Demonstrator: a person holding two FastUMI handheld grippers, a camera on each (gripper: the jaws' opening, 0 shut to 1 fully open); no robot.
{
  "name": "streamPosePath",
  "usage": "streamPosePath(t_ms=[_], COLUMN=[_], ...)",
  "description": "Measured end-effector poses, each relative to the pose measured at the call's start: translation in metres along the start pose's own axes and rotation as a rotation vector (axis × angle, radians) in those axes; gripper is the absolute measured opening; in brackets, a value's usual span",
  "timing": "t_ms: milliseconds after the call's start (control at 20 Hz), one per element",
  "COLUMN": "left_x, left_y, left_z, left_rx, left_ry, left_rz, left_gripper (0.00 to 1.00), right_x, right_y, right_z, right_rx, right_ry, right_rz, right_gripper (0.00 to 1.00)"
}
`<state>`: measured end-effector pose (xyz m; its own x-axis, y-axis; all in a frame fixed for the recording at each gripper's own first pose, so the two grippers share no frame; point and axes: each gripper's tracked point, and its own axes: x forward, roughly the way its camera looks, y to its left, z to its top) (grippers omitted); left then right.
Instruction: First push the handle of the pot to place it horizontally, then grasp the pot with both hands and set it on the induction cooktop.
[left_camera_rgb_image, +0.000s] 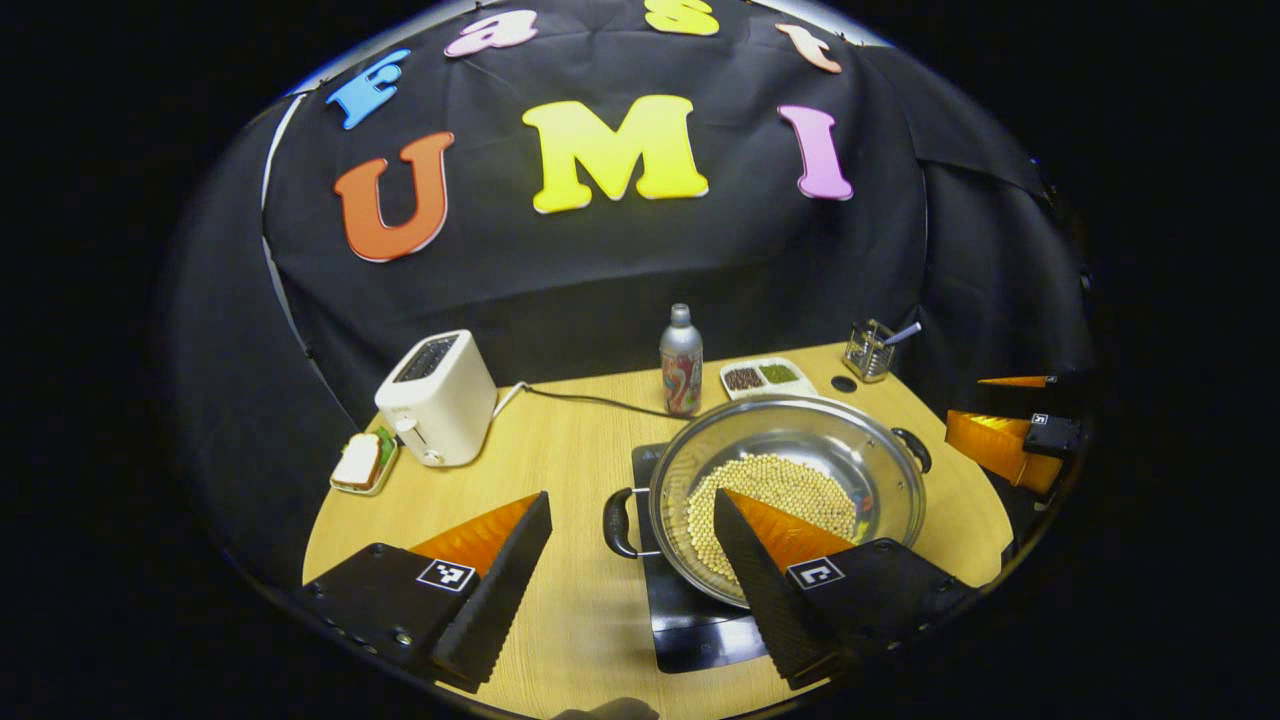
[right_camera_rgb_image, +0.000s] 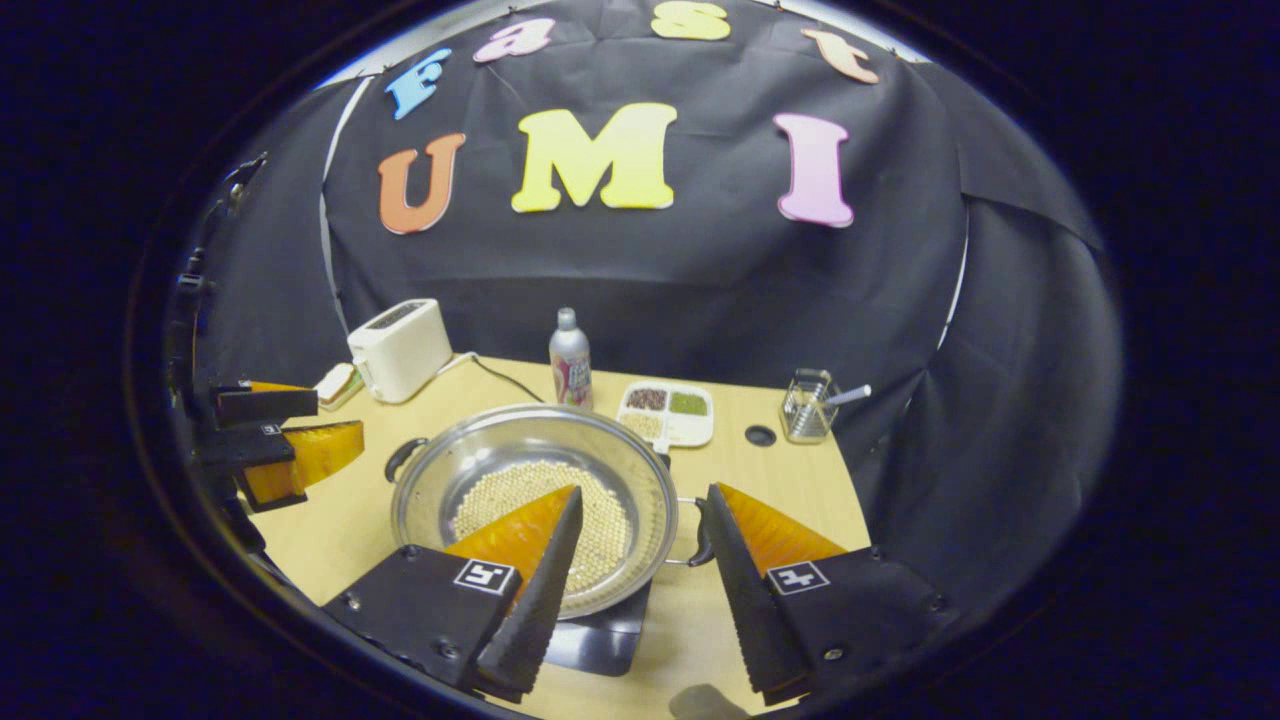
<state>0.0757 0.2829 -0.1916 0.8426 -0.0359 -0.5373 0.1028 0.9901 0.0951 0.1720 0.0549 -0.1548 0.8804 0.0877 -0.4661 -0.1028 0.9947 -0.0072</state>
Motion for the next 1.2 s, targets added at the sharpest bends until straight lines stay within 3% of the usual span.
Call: streamPosePath(t_ms=[350, 500, 550, 850, 1200], left_x=[-0.105, -0.147, -0.161, -0.219, -0.253], left_y=[0.015, 0.025, 0.029, 0.059, 0.073], left_z=[0.088, 0.112, 0.119, 0.123, 0.101], left_rx=[-0.014, -0.019, -0.021, -0.066, -0.106], left_ry=[-0.251, -0.338, -0.365, -0.448, -0.453], left_rz=[-0.012, -0.013, -0.010, 0.017, 0.068], left_gripper=[0.97, 0.97, 0.97, 0.97, 0.96], right_x=[-0.093, -0.132, -0.146, -0.219, -0.263], right_y=[0.027, 0.035, 0.039, 0.031, -0.006], right_z=[0.088, 0.114, 0.119, 0.131, 0.109], right_rx=[0.015, 0.026, 0.038, 0.091, 0.145], right_ry=[-0.213, -0.292, -0.311, -0.415, -0.459], right_rz=[-0.007, -0.013, -0.008, -0.036, -0.061], right_gripper=[0.78, 1.00, 1.00, 1.00, 1.00])
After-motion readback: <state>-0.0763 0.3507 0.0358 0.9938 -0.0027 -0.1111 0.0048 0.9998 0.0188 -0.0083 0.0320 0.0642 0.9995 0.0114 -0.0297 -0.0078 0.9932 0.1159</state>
